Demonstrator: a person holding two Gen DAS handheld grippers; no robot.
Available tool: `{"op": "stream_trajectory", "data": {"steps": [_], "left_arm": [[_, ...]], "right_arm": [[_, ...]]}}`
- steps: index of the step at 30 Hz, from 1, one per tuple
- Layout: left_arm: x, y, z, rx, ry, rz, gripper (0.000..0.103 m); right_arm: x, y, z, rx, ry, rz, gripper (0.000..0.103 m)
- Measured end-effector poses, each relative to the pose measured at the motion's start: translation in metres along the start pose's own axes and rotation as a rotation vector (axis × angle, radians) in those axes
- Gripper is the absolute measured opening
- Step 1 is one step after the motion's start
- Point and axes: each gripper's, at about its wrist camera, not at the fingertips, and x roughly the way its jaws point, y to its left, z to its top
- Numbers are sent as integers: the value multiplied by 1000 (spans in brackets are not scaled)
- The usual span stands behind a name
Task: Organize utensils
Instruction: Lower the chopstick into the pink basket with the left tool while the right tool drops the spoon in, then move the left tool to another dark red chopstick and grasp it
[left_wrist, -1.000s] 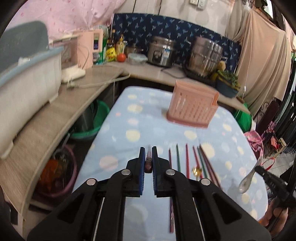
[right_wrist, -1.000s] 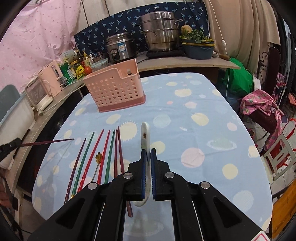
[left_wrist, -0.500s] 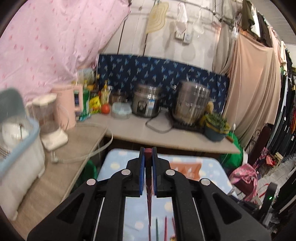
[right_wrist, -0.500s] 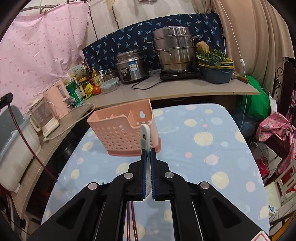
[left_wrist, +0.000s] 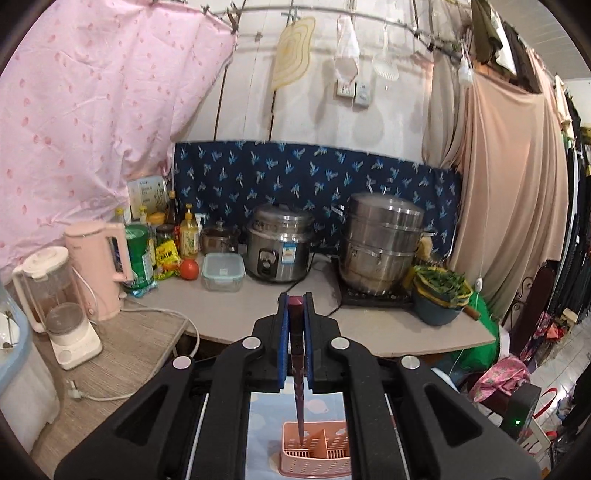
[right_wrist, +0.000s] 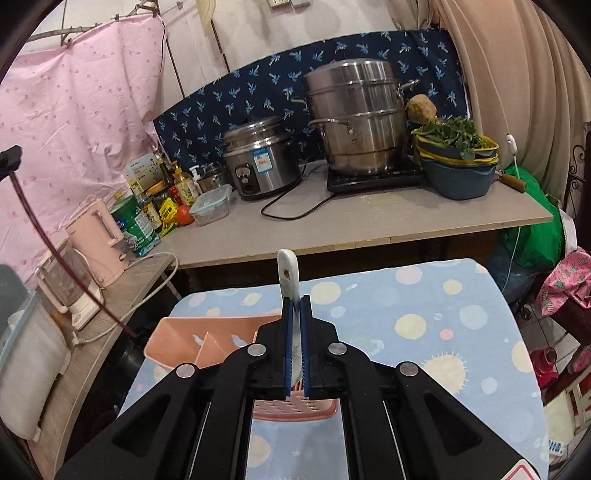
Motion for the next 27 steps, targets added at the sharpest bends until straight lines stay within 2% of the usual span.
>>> {"op": "stream_trajectory", "data": {"steps": [5, 11, 12, 15, 16, 21, 27], "left_arm": [[46, 6, -34, -7, 81, 9, 7], [70, 16, -66, -20, 141, 23, 9], [70, 17, -68, -19, 139, 32, 16], [62, 23, -74, -26, 119, 48, 48], [58, 26, -75, -31, 115, 52, 52], [34, 36, -86, -31, 142, 51, 58], [-17, 38, -123, 23, 193, 77, 65]], "right_arm": [[26, -2, -11, -6, 45, -5, 4], [40, -2, -25, -28, 67, -17, 5], [39, -2, -27, -28, 62, -22, 5], [32, -4, -29, -25, 59, -25, 7], [28, -5, -29, -23, 59, -23, 7], [-4, -3, -36, -29, 45, -17, 13], [-55, -1, -68, -27, 58, 16, 20]]}}
